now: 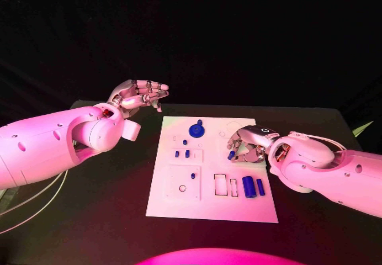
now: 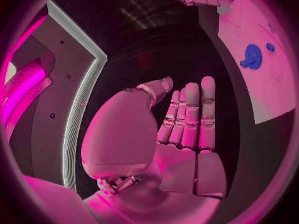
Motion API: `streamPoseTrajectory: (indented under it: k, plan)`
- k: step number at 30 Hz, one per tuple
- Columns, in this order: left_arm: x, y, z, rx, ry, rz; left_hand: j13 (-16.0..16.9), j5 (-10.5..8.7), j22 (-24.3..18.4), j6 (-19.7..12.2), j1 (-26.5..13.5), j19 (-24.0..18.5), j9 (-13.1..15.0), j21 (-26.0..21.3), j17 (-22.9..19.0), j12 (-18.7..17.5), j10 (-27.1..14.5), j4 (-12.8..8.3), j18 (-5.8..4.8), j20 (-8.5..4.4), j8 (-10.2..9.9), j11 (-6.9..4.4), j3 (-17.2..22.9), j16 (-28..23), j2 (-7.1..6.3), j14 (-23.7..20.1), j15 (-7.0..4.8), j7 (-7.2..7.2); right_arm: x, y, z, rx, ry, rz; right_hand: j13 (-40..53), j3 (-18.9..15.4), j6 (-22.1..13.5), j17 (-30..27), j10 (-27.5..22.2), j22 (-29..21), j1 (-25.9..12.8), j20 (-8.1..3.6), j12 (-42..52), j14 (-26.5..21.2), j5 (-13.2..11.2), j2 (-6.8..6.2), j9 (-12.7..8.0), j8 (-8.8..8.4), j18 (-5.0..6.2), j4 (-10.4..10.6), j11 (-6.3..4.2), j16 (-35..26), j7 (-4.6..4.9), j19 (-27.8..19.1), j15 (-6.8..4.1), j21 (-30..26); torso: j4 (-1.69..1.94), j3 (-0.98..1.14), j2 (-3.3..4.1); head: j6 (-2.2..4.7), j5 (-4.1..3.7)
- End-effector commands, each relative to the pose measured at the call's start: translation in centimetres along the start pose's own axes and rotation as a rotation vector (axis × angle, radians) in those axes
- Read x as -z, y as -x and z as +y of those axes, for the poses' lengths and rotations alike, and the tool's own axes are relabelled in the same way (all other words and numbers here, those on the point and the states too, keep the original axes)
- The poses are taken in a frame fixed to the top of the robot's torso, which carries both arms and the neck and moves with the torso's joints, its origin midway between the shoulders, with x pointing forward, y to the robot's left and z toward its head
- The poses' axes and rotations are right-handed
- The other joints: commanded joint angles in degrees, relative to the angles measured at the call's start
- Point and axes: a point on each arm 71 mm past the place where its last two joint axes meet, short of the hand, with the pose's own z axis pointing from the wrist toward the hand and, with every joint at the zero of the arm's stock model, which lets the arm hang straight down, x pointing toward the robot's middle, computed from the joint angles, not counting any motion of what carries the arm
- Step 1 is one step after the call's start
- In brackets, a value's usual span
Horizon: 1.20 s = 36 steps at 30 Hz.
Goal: Assemble the parts on the task board
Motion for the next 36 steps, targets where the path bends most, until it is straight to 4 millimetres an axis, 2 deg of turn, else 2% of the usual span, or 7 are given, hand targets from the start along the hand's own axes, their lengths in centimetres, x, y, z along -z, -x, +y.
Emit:
streamPoseTrajectory:
  k: [1, 13, 20, 29, 36]
  plan:
    - [-0.01, -0.16, -0.10, 0.011, -0.009, 0.013, -0.1, -0.03, -0.1, -0.3, 0.0, 0.4, -0.1, -0.2, -0.1, -0.3, 0.0, 0.0, 0.88, -0.13, -0.2, 0.17, -0.3, -0.3, 0.27, -0.4, 0.18, 0.34, -0.13, -0.38, 0.11, 0.012, 0.012, 0.027, -0.1, 0.8, 0.6, 0.2, 0.8, 0.4, 0.1, -0.42, -0.6, 0.4, -0.2, 0.76, -0.1, 0.34, 0.23, 0.0, -0.07, -0.2, -0.19, 0.4, -0.44, 0.4, -0.02, -0.07, 0.01, -0.02, -0.03]
    - [0.04, -0.05, -0.08, 0.009, -0.007, 0.009, -0.1, -0.02, -0.1, -0.2, 0.0, 0.4, -0.1, -0.2, -0.1, -0.2, 0.0, 0.1, 0.88, -0.12, -0.1, 0.16, -0.3, -0.3, 0.36, -0.4, 0.18, 0.33, -0.37, -0.75, 0.22, 0.016, 0.013, 0.031, -0.3, 3.1, 1.6, 0.5, 2.3, 1.0, 0.3, -0.66, -2.3, 0.5, -0.1, 0.99, -0.5, 0.18, 0.09, 0.1, -0.25, 0.1, -0.36, 0.6, -0.64, 0.9, -0.02, -0.07, -0.02, -0.19, 0.04]
    - [0.07, 0.01, -0.08, 0.009, -0.005, 0.007, -0.1, -0.02, -0.1, -0.2, 0.0, 0.4, -0.1, -0.2, -0.1, -0.2, 0.0, 0.1, 0.88, -0.12, -0.1, 0.16, -0.3, -0.3, 0.36, -0.4, 0.18, 0.33, -0.41, -0.84, 0.34, 0.017, 0.016, 0.027, -0.3, 6.2, 2.6, 0.7, 3.8, 2.0, 0.7, -0.83, -3.8, 0.6, -0.1, 0.92, -0.9, 0.09, -0.10, 0.0, -0.45, 0.3, -0.55, 0.9, -0.82, 1.9, 0.02, -0.04, -0.02, -0.29, 0.03]
    - [0.09, 0.06, -0.07, 0.008, -0.005, 0.005, -0.1, -0.02, -0.1, -0.2, 0.0, 0.4, -0.1, -0.2, -0.1, -0.2, 0.0, 0.1, 0.88, -0.12, -0.1, 0.16, -0.3, -0.3, 0.36, -0.4, 0.18, 0.33, -0.41, -0.78, 0.30, 0.017, 0.015, 0.009, -0.2, 13.2, 4.3, 1.2, 6.5, 3.7, 1.1, -1.26, -5.9, 0.7, -0.2, 0.74, -0.9, 0.52, -0.41, -0.8, -0.87, 0.8, -0.87, 1.3, -1.21, 3.4, -0.03, -0.03, 0.00, -0.32, 0.02]
    - [0.09, 0.09, -0.07, 0.007, -0.005, 0.004, -0.1, -0.02, -0.2, -0.2, 0.0, 0.5, -0.1, -0.3, -0.1, -0.2, 0.1, 0.2, 0.89, -0.12, -0.1, 0.14, -0.3, -0.3, 0.51, -0.4, 0.17, 0.31, -0.40, -0.58, 0.21, 0.018, 0.012, -0.022, 0.1, 18.4, 6.0, 1.8, 9.4, 6.0, -0.1, -1.77, -6.8, 0.9, -0.2, 1.25, 0.1, 2.01, -0.83, -3.4, -1.63, 1.3, -1.61, 1.8, -1.77, 5.7, 0.01, -0.03, -0.03, -0.35, -0.07]
